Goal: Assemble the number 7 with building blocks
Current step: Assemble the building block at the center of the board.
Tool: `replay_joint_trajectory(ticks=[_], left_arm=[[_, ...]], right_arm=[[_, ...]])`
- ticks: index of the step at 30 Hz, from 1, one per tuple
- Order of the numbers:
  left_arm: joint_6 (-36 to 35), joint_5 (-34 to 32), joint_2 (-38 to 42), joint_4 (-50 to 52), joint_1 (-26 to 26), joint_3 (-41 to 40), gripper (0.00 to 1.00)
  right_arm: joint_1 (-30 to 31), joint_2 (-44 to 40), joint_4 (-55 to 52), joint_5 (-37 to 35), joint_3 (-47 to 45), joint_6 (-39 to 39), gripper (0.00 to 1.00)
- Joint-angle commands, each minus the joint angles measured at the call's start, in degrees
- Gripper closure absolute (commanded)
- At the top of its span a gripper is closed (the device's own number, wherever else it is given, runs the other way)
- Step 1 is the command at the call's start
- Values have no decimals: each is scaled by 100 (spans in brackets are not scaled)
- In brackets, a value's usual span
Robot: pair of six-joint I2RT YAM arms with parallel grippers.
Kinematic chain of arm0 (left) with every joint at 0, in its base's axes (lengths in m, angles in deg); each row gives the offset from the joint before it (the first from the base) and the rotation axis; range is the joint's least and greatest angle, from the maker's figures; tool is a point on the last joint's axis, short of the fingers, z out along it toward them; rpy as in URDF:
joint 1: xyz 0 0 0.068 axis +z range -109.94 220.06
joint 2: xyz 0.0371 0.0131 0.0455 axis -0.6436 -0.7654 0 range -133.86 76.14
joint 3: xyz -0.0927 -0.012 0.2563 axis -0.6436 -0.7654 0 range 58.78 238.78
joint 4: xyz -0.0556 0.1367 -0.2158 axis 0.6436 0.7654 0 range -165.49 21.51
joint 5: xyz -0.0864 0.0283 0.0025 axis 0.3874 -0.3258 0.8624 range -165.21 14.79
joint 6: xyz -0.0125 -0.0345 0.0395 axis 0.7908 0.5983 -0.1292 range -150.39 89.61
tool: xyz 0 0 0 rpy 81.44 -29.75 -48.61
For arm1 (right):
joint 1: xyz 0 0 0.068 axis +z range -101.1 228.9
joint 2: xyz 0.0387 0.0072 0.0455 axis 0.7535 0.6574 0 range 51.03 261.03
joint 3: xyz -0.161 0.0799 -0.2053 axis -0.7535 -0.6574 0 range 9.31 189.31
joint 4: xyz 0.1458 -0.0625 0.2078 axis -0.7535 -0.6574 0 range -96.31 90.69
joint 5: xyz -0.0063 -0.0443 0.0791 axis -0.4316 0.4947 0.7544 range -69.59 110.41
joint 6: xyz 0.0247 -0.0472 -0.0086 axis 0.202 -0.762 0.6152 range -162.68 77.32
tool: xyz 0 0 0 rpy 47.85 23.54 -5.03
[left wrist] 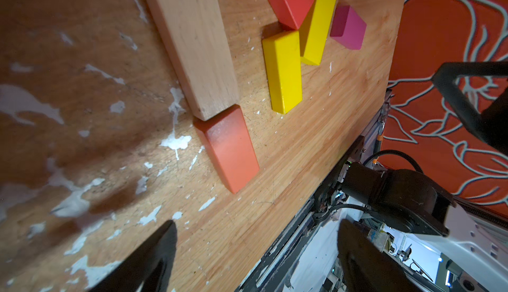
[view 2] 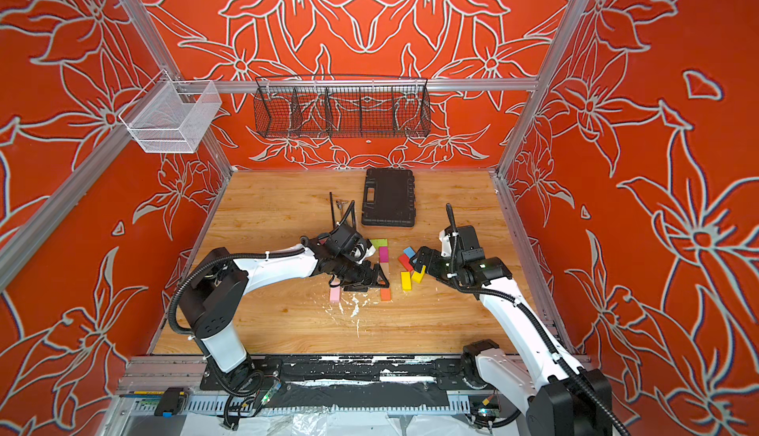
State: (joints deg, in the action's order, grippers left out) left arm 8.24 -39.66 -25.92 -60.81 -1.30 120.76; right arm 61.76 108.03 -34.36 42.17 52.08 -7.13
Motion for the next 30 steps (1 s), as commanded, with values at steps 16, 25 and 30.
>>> replay_joint_trajectory(ticks=[16,25,30], left_arm=[[65,250,-585,-164,-87,434,12],[81,328,-757,-184,-91,560,12],[66,339,-852,-159,-91,630,12]], right_arm=[[-109,-13,-37,-16,-150,-132,3],[-135,-1,-37,-40,-198,-166,3],[-159,-10,-64,-45,-213,-177,3]])
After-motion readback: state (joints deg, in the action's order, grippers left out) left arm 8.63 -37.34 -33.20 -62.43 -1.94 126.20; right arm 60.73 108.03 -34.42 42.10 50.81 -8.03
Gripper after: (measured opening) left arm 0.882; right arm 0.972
